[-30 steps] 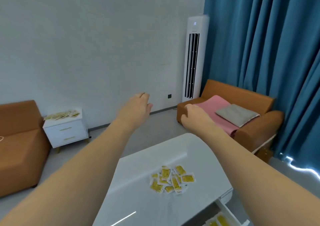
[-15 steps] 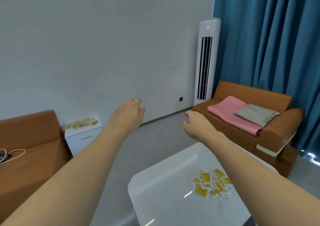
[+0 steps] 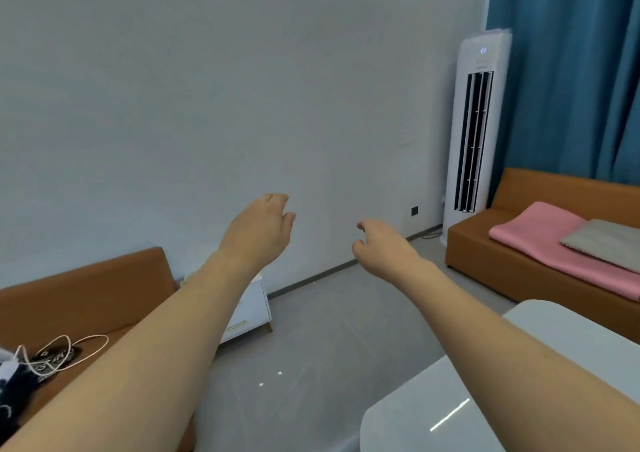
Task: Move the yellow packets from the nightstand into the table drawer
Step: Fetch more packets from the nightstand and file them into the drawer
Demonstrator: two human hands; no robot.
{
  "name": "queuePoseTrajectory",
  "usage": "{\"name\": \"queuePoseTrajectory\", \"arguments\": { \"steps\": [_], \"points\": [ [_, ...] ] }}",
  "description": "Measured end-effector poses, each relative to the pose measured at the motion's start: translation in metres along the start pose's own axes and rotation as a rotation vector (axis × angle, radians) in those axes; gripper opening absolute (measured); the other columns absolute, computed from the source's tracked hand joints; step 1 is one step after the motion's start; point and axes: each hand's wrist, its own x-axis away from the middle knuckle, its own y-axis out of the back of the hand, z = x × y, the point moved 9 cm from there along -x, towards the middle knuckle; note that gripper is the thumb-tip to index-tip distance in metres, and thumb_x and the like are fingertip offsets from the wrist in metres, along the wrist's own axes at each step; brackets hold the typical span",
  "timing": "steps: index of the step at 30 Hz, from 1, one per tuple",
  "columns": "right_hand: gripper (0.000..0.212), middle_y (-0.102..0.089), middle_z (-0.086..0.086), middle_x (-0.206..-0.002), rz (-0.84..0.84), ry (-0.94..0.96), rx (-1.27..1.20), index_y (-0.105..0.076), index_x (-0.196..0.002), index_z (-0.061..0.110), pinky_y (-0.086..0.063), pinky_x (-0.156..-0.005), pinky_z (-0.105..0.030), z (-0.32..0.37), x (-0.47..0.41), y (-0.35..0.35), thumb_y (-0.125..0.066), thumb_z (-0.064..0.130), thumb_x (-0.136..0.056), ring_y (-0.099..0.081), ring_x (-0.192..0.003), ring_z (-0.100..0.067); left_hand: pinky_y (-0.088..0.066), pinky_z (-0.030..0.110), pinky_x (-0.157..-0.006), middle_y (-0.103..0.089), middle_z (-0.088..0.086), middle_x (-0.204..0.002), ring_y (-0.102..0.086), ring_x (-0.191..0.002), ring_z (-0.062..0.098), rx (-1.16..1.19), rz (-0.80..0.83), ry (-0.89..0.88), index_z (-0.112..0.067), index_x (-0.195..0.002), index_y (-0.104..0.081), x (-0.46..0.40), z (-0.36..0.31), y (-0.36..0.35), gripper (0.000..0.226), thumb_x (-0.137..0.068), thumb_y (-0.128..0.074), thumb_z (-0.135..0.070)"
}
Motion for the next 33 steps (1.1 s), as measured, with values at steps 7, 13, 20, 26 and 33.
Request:
{"name": "queuePoseTrajectory", "arguments": {
  "steps": [7,13,20,26,33],
  "points": [
    [0.043,-0.049,-0.014,-0.14,0.022,-0.008,0.004,-0.045,-0.137,0.003,-0.04,-0.099,-0.035,0.108,-0.126,-0.114,-0.041,0.015,-0.097,-0.049,-0.124,-0.029,-0.037,0.039,-0.105,-0.045,0.007,-0.148,-0.044,-0.133,0.027,0.016,0.047,0.084,-0.009,-0.145,-0.041,-0.069,0.21,-0.036,0.046,-0.104,-0.039,-0.03],
    [0.05,-0.043,-0.01,-0.147,0.024,-0.053,-0.015,-0.036,-0.147,0.006,-0.038,-0.101,-0.031,0.176,-0.236,-0.187,-0.04,0.015,-0.098,-0.045,-0.129,-0.025,-0.037,0.038,-0.107,-0.047,0.01,-0.147,-0.044,-0.134,0.027,0.048,0.116,0.138,-0.008,-0.145,-0.042,-0.155,0.369,-0.071,0.046,-0.104,-0.04,-0.03],
    [0.05,-0.047,-0.01,-0.144,-0.036,-0.166,-0.002,-0.038,-0.145,0.006,-0.041,-0.097,-0.031,0.179,-0.378,-0.245,-0.041,0.016,-0.097,-0.049,-0.125,-0.025,-0.039,0.037,-0.104,-0.049,0.008,-0.146,-0.047,-0.132,0.027,0.133,0.188,0.053,-0.009,-0.144,-0.043,-0.287,0.442,-0.158,0.046,-0.104,-0.04,-0.03],
    [0.052,-0.045,-0.009,-0.145,-0.014,-0.188,-0.064,-0.035,-0.148,0.007,-0.042,-0.088,-0.028,0.184,-0.533,-0.317,-0.041,0.019,-0.098,-0.053,-0.118,-0.023,-0.038,0.037,-0.109,-0.042,0.001,-0.152,-0.043,-0.137,0.022,0.089,0.292,-0.072,-0.015,-0.148,-0.038,-0.395,0.501,-0.243,0.048,-0.104,-0.039,-0.033],
    [0.052,-0.041,-0.008,-0.149,0.054,-0.162,-0.132,-0.034,-0.148,0.009,-0.041,-0.096,-0.029,0.224,-0.705,-0.402,-0.042,0.019,-0.098,-0.049,-0.127,-0.023,-0.04,0.038,-0.105,-0.046,0.003,-0.149,-0.047,-0.133,0.023,0.071,0.321,0.075,-0.014,-0.147,-0.04,-0.521,0.653,-0.299,0.048,-0.103,-0.042,-0.034]
  ]
}}
